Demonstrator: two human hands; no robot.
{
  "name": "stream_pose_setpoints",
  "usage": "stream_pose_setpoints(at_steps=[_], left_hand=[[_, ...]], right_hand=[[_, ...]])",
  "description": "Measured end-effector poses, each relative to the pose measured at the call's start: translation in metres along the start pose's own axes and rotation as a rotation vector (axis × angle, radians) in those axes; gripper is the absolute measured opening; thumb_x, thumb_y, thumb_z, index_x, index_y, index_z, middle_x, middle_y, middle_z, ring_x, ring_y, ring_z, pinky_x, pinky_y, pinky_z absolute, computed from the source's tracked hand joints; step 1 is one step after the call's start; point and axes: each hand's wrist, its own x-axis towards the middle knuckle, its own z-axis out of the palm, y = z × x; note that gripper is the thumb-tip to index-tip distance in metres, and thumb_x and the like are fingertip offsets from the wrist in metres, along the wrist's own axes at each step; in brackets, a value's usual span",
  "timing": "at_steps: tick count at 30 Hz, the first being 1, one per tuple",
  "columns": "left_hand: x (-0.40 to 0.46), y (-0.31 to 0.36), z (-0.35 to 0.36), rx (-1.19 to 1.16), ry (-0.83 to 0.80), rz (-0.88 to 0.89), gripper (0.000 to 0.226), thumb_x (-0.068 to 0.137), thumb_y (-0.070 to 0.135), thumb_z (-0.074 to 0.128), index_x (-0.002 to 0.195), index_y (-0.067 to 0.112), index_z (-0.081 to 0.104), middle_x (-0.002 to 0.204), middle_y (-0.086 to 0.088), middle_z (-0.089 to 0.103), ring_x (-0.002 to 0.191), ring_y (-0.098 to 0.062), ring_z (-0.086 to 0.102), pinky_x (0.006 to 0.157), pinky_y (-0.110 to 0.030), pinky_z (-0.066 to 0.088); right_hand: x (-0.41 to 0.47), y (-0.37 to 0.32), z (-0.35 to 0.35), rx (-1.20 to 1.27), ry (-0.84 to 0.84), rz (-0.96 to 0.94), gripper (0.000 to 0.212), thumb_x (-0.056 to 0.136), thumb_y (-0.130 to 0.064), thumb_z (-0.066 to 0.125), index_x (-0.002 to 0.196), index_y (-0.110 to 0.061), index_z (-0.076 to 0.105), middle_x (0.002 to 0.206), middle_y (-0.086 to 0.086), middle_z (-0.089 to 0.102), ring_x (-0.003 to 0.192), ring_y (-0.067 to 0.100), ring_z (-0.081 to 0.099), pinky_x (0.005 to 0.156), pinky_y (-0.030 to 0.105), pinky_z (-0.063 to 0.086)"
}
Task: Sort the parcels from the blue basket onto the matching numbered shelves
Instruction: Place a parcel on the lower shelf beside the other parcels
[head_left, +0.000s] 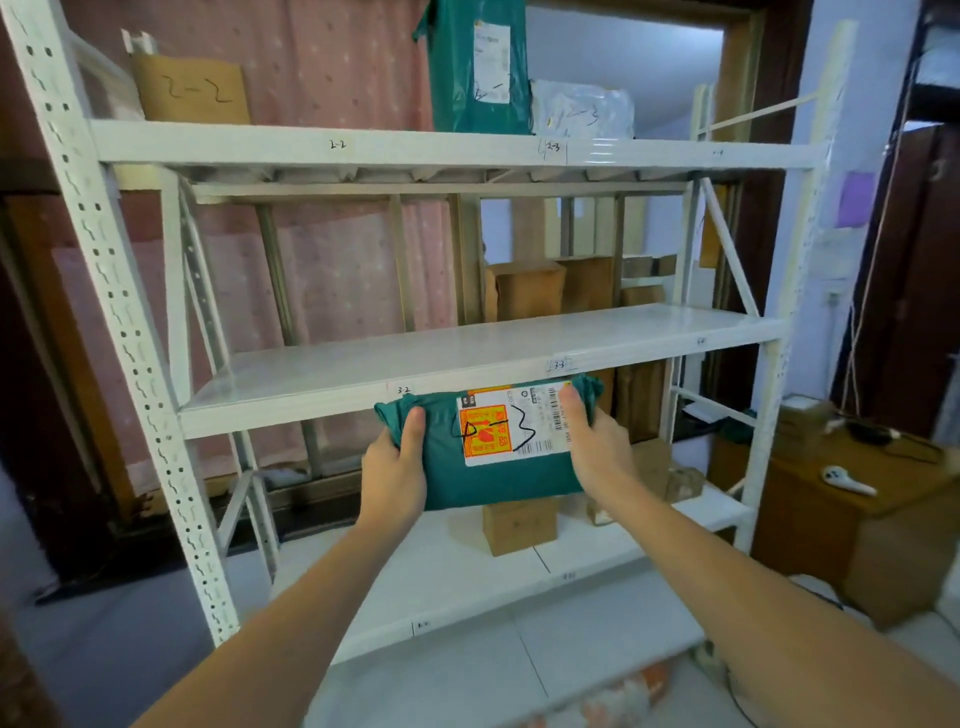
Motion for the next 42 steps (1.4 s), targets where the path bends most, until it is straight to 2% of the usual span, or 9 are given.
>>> stream_pose_setpoints(at_steps=[5, 8, 11, 17, 23, 29, 32, 36, 42], left_hand=[[-0.010, -0.001, 0.043, -0.024, -0.090, -0.043, 0.039, 0.103, 0.051, 0.043, 0.103, 0.017, 0.063, 0.101, 0.003, 0.073, 0.091, -0.011, 0.071, 0.062, -0.018, 0.054], [-0.013, -0.006, 0.067, -0.013, -0.134, -0.069, 0.046, 0.100, 0.055, 0.043, 0.110, 0.014, 0.063, 0.103, 0.003, 0.073, 0.091, -0.012, 0.072, 0.064, -0.020, 0.057], [-0.015, -0.020, 0.086, -0.023, -0.154, -0.102, 0.043, 0.100, 0.055, 0.043, 0.108, 0.018, 0.063, 0.102, 0.002, 0.074, 0.088, -0.012, 0.073, 0.067, -0.023, 0.059], [-0.013, -0.051, 0.102, -0.051, -0.141, -0.199, 0.038, 0.102, 0.054, 0.042, 0.109, 0.022, 0.062, 0.104, 0.003, 0.074, 0.090, -0.014, 0.073, 0.065, -0.024, 0.060], [0.021, -0.087, 0.101, -0.035, -0.124, -0.254, 0.039, 0.103, 0.050, 0.042, 0.116, 0.017, 0.061, 0.099, 0.007, 0.071, 0.083, -0.008, 0.070, 0.051, -0.013, 0.052], [0.078, -0.142, 0.104, 0.032, -0.141, -0.323, 0.035, 0.105, 0.047, 0.040, 0.116, 0.019, 0.056, 0.098, 0.010, 0.066, 0.082, -0.006, 0.065, 0.049, -0.007, 0.048], [0.111, -0.175, 0.104, 0.119, -0.147, -0.369, 0.040, 0.104, 0.050, 0.040, 0.118, 0.018, 0.058, 0.103, 0.007, 0.068, 0.086, -0.008, 0.066, 0.052, -0.010, 0.048], [0.138, -0.224, 0.104, 0.271, -0.159, -0.417, 0.042, 0.106, 0.051, 0.036, 0.115, 0.016, 0.058, 0.105, 0.001, 0.067, 0.085, -0.008, 0.063, 0.058, -0.017, 0.045], [0.148, -0.293, 0.107, 0.392, -0.117, -0.475, 0.045, 0.103, 0.051, 0.042, 0.114, 0.008, 0.052, 0.112, -0.005, 0.059, 0.092, -0.015, 0.061, 0.069, -0.028, 0.052]], right_hand=[[0.001, 0.037, -0.026, -0.069, 0.144, 0.029, 0.057, 0.094, -0.072, 0.026, 0.094, -0.025, 0.060, 0.087, -0.005, 0.067, 0.079, 0.011, 0.065, 0.064, 0.032, 0.057], [0.002, 0.057, -0.041, -0.039, 0.177, 0.074, 0.059, 0.085, -0.078, 0.025, 0.088, -0.028, 0.056, 0.089, -0.005, 0.069, 0.078, 0.011, 0.069, 0.066, 0.032, 0.061], [0.002, 0.074, -0.052, -0.051, 0.173, 0.077, 0.058, 0.083, -0.076, 0.025, 0.092, -0.029, 0.057, 0.088, -0.007, 0.068, 0.076, 0.009, 0.068, 0.061, 0.025, 0.058], [0.021, 0.109, -0.042, -0.038, 0.138, 0.099, 0.058, 0.083, -0.079, 0.029, 0.095, -0.029, 0.057, 0.093, -0.005, 0.070, 0.081, 0.014, 0.072, 0.071, 0.040, 0.064], [0.054, 0.135, -0.007, -0.048, 0.090, 0.155, 0.056, 0.084, -0.077, 0.030, 0.093, -0.029, 0.057, 0.093, -0.006, 0.071, 0.080, 0.013, 0.072, 0.062, 0.027, 0.059], [0.113, 0.171, 0.036, -0.142, 0.027, 0.167, 0.064, 0.085, -0.080, 0.026, 0.106, -0.030, 0.058, 0.096, -0.007, 0.072, 0.083, 0.013, 0.072, 0.070, 0.037, 0.064], [0.145, 0.191, 0.058, -0.208, -0.029, 0.185, 0.070, 0.084, -0.081, 0.022, 0.111, -0.027, 0.058, 0.097, -0.004, 0.071, 0.083, 0.015, 0.071, 0.071, 0.040, 0.063], [0.163, 0.230, 0.091, -0.263, -0.114, 0.273, 0.061, 0.096, -0.069, 0.026, 0.122, -0.023, 0.054, 0.097, -0.006, 0.066, 0.081, 0.010, 0.067, 0.055, 0.017, 0.050], [0.177, 0.297, 0.125, -0.432, -0.230, 0.360, 0.075, 0.094, -0.071, 0.020, 0.106, -0.011, 0.063, 0.096, 0.009, 0.059, 0.083, 0.018, 0.061, 0.061, 0.024, 0.046]])
